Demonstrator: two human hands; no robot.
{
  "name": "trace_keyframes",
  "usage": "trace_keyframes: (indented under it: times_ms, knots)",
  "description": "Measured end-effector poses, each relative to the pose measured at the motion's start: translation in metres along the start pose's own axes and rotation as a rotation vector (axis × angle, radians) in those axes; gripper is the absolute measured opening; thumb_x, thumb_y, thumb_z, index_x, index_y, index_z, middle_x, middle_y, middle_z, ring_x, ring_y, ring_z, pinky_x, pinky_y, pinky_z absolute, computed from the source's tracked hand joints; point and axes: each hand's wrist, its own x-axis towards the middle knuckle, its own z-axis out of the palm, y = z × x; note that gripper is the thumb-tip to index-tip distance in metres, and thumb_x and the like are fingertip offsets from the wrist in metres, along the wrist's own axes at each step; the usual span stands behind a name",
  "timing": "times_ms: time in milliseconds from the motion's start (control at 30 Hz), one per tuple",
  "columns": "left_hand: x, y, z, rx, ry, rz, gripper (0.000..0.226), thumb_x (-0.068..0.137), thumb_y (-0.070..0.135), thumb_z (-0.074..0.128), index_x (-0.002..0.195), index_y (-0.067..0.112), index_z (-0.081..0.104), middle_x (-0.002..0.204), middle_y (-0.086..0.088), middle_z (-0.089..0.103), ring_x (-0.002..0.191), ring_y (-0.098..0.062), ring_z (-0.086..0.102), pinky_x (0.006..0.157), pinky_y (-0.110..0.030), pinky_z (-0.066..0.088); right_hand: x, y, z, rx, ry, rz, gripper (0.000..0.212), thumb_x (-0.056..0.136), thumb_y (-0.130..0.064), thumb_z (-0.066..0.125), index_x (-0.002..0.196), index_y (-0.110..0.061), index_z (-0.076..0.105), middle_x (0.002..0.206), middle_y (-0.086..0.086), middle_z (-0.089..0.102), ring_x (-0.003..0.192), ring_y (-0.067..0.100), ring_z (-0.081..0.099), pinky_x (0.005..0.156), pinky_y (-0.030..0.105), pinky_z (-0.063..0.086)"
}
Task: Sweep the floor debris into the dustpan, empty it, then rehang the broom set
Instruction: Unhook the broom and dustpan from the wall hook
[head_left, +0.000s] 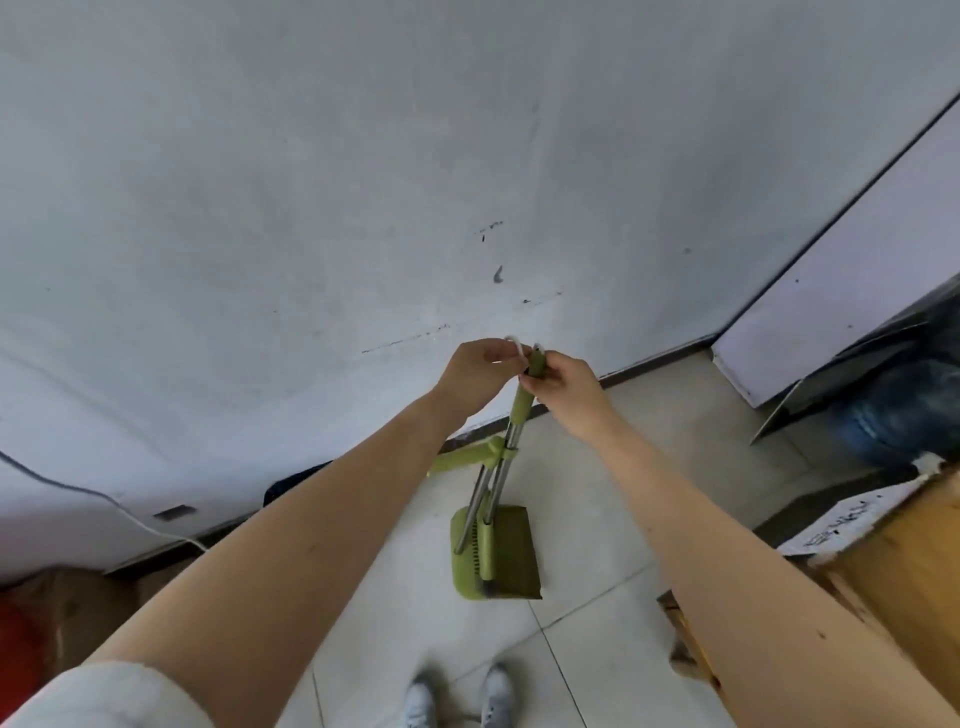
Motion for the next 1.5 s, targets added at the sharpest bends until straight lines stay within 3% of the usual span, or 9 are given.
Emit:
trace_keyframes:
  times_ms: [200, 333, 433, 533, 633, 800, 967, 1333, 1500]
  knots:
    - [-0.001, -0.038, 0.011, -0.076, 0.138, -0.003, 0.017, 0.091, 0.017, 0.059, 0.098, 0.008, 0.071, 0.099, 0.001, 0.072, 0.088, -0.011, 0.065, 0.07, -0.019, 0.05, -0.006, 0.018, 0.012, 0.007, -0.043, -0.022, 0.014, 0.085, -0.007, 0.068, 0.098, -0.01, 0.068, 0.091, -0.005, 0.071, 0.09, 0.011, 0.067, 0.083, 0.025, 0.052]
    - [-0.004, -0.07, 0.02, -0.136, 0.229, -0.039, 0.03, 0.098, 0.028, 0.046, 0.093, 0.007, 0.066, 0.089, -0.003, 0.071, 0.076, -0.011, 0.067, 0.052, -0.01, 0.048, -0.014, 0.024, 0.025, -0.069, -0.123, -0.032, 0.016, 0.071, -0.02, 0.068, 0.077, -0.028, 0.054, 0.065, -0.023, 0.058, 0.063, -0.005, 0.055, 0.062, 0.017, 0.044]
    - [-0.008, -0.124, 0.02, 0.192, 0.236, -0.093, 0.024, 0.097, 0.014, 0.041, 0.107, 0.01, 0.062, 0.105, -0.008, 0.069, 0.093, -0.023, 0.065, 0.071, -0.022, 0.05, -0.018, 0.036, 0.044, -0.034, -0.089, -0.037, 0.018, 0.068, -0.027, 0.064, 0.075, -0.025, 0.047, 0.064, -0.015, 0.048, 0.06, 0.004, 0.046, 0.058, 0.02, 0.04]
    - [-0.021, -0.185, 0.021, 0.773, -0.027, -0.278, 0.047, 0.089, 0.014, 0.048, 0.136, 0.017, 0.047, 0.134, -0.005, 0.055, 0.123, -0.029, 0.051, 0.099, -0.035, 0.04, -0.021, 0.052, 0.062, 0.061, -0.19, 0.04, 0.006, 0.077, -0.021, 0.065, 0.077, -0.02, 0.06, 0.069, -0.016, 0.063, 0.071, 0.009, 0.057, 0.07, 0.027, 0.046]
    - [-0.02, -0.222, 0.026, 1.014, -0.071, -0.161, 0.045, 0.093, 0.023, 0.051, 0.137, 0.019, 0.044, 0.132, -0.002, 0.054, 0.125, -0.024, 0.045, 0.106, -0.035, 0.028, -0.023, 0.069, 0.07, 0.078, -0.241, 0.071, 0.013, 0.081, -0.023, 0.063, 0.08, -0.026, 0.076, 0.086, -0.012, 0.074, 0.089, 0.007, 0.068, 0.081, 0.026, 0.053]
    - [-0.009, -0.234, 0.034, 1.058, -0.02, -0.066, 0.03, 0.101, 0.032, 0.04, 0.127, 0.018, 0.045, 0.122, -0.006, 0.052, 0.115, -0.029, 0.042, 0.097, -0.04, 0.029, -0.014, 0.074, 0.063, 0.086, -0.239, 0.115, 0.014, 0.079, -0.031, 0.063, 0.079, -0.023, 0.075, 0.078, -0.011, 0.073, 0.078, 0.0, 0.066, 0.073, 0.019, 0.047]
    - [-0.002, -0.23, 0.039, 1.056, -0.017, -0.06, 0.03, 0.101, 0.032, 0.039, 0.127, 0.017, 0.045, 0.124, -0.007, 0.052, 0.116, -0.029, 0.042, 0.099, -0.04, 0.028, -0.009, 0.07, 0.047, 0.095, -0.306, 0.053, 0.025, 0.08, -0.023, 0.062, 0.07, -0.042, 0.074, 0.071, -0.026, 0.07, 0.071, -0.013, 0.062, 0.073, 0.02, 0.044]
    - [0.004, -0.23, 0.049, 1.035, -0.057, -0.026, 0.027, 0.1, 0.033, 0.041, 0.122, 0.018, 0.048, 0.119, -0.006, 0.054, 0.112, -0.029, 0.043, 0.097, -0.041, 0.028, -0.011, 0.079, 0.037, 0.127, -0.31, 0.104, 0.01, 0.069, -0.034, 0.066, 0.071, -0.037, 0.075, 0.072, -0.01, 0.065, 0.078, 0.008, 0.062, 0.084, 0.035, 0.053]
    - [-0.003, -0.25, 0.013, 1.15, -0.026, -0.052, 0.034, 0.1, 0.038, 0.041, 0.127, 0.019, 0.045, 0.121, -0.006, 0.053, 0.114, -0.029, 0.045, 0.095, -0.043, 0.031, -0.024, 0.107, -0.012, 0.339, -0.015, 0.244, 0.016, 0.085, 0.001, 0.063, 0.101, 0.003, 0.067, 0.098, 0.025, 0.065, 0.097, 0.034, 0.065, 0.101, 0.045, 0.046]
